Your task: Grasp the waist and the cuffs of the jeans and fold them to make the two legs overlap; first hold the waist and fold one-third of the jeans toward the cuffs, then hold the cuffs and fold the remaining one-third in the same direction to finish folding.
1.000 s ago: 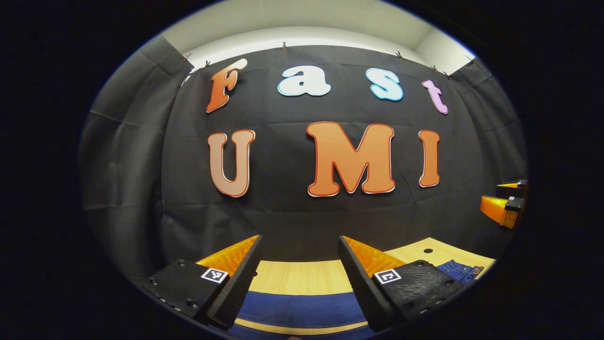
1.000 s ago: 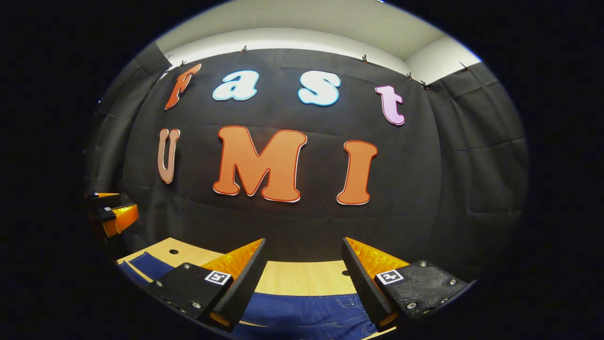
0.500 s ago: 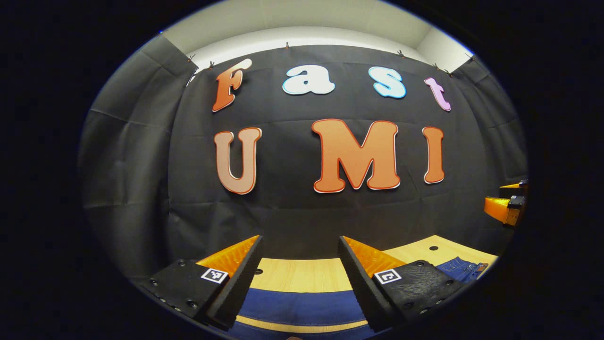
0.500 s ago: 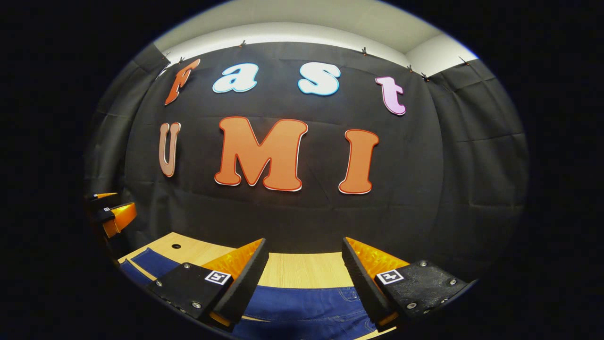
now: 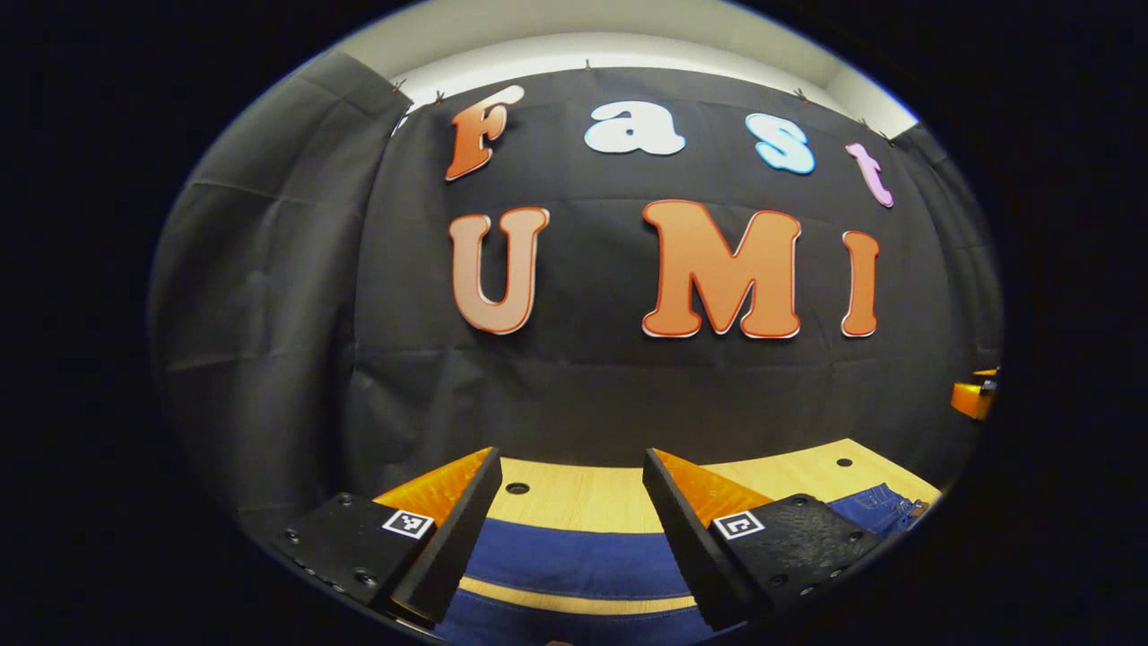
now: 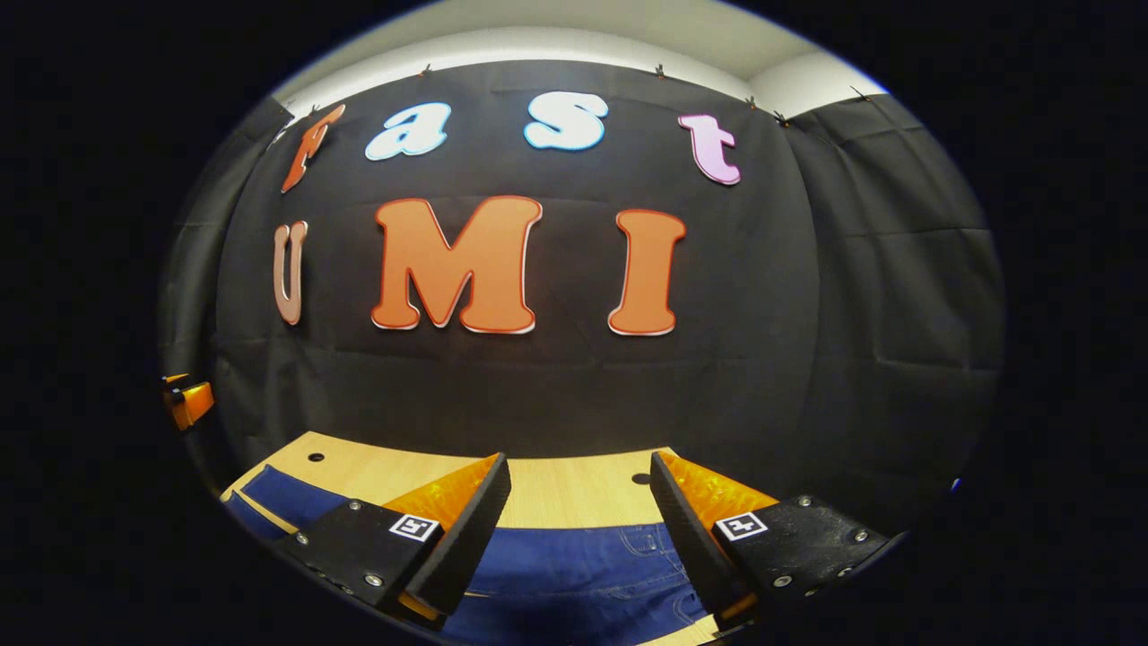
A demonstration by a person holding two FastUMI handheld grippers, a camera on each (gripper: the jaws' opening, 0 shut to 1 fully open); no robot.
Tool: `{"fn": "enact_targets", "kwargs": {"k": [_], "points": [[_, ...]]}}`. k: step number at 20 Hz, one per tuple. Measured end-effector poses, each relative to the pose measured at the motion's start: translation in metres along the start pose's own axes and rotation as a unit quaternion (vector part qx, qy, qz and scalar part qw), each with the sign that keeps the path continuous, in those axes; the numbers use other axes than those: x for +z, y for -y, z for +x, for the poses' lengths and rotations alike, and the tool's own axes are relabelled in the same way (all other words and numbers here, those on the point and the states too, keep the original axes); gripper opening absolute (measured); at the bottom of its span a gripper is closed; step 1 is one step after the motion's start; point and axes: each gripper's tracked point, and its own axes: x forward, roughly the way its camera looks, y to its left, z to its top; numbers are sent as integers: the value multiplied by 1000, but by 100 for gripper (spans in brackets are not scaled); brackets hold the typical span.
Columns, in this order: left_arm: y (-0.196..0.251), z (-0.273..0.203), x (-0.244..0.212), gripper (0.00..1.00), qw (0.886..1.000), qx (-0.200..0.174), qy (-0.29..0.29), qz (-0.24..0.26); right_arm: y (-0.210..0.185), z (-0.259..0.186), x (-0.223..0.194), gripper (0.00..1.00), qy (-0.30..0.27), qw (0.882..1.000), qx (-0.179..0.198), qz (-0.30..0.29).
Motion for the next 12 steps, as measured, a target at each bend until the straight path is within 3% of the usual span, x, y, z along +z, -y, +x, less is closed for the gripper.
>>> {"fn": "enact_targets", "kwargs": {"k": [7,12], "points": [[-73,2,-45,97,995,64,-61,-49,30,6,-62,96,-86,996,-21,15],[-131,0,-94,97,981,127,-122,-75,47,10,-123,97,-174,984,-25,40]]}}
